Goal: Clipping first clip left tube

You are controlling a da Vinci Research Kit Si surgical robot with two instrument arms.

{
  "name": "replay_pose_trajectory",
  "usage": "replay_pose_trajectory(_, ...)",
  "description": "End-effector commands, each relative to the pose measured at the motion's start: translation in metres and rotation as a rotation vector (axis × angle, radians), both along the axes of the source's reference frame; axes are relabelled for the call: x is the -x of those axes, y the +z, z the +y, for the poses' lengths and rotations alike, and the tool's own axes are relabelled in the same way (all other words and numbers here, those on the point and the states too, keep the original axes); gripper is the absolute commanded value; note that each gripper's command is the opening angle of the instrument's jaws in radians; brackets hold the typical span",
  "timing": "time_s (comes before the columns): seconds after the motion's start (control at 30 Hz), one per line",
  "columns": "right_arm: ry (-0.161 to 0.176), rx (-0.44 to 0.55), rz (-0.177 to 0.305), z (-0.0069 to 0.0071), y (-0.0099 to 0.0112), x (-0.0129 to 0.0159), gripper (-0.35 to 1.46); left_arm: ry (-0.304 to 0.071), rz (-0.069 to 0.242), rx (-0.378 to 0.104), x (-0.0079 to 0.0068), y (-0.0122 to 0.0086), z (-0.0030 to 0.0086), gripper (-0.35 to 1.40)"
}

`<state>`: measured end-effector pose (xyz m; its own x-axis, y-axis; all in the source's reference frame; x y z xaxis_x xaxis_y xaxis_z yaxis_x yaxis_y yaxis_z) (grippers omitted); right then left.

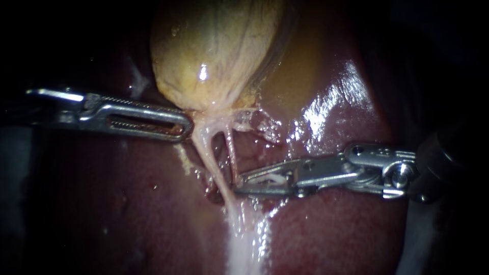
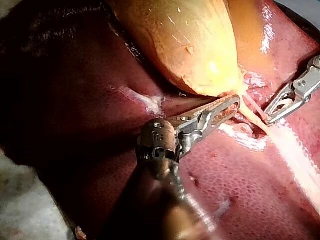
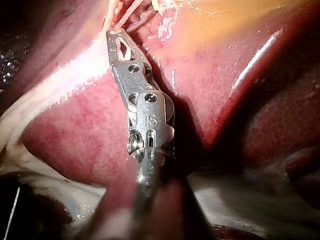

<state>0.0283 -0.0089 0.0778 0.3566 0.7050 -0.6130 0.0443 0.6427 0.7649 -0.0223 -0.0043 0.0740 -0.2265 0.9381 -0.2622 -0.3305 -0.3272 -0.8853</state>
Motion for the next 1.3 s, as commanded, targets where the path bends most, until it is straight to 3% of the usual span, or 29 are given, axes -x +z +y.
replay_pose_trajectory(0.03,0.0,-0.001,0.0,0.0,0.0,0.0,-0.21,0.0,0.0,0.0,0.0,0.0,0.0,-0.35)
replay_pose_trajectory(0.73,0.0,-0.001,0.0,0.0,0.0,0.0,-0.21,0.0,0.0,0.0,0.0,0.0,0.0,-0.35)
replay_pose_trajectory(0.8,0.0,-0.001,-0.001,0.0,0.0,0.0,-0.16,0.0,0.0,0.0,0.0,0.0,0.0,-0.35)
replay_pose_trajectory(1.0,0.028,0.005,-0.016,0.0005,-0.0002,-0.0007,0.34,0.0,0.0,0.0,0.0,0.0,0.0,-0.35)
replay_pose_trajectory(1.3,0.036,0.03,-0.018,0.0007,-0.0002,-0.0013,0.45,0.0,0.0,0.0,0.0,0.0,0.0,-0.35)
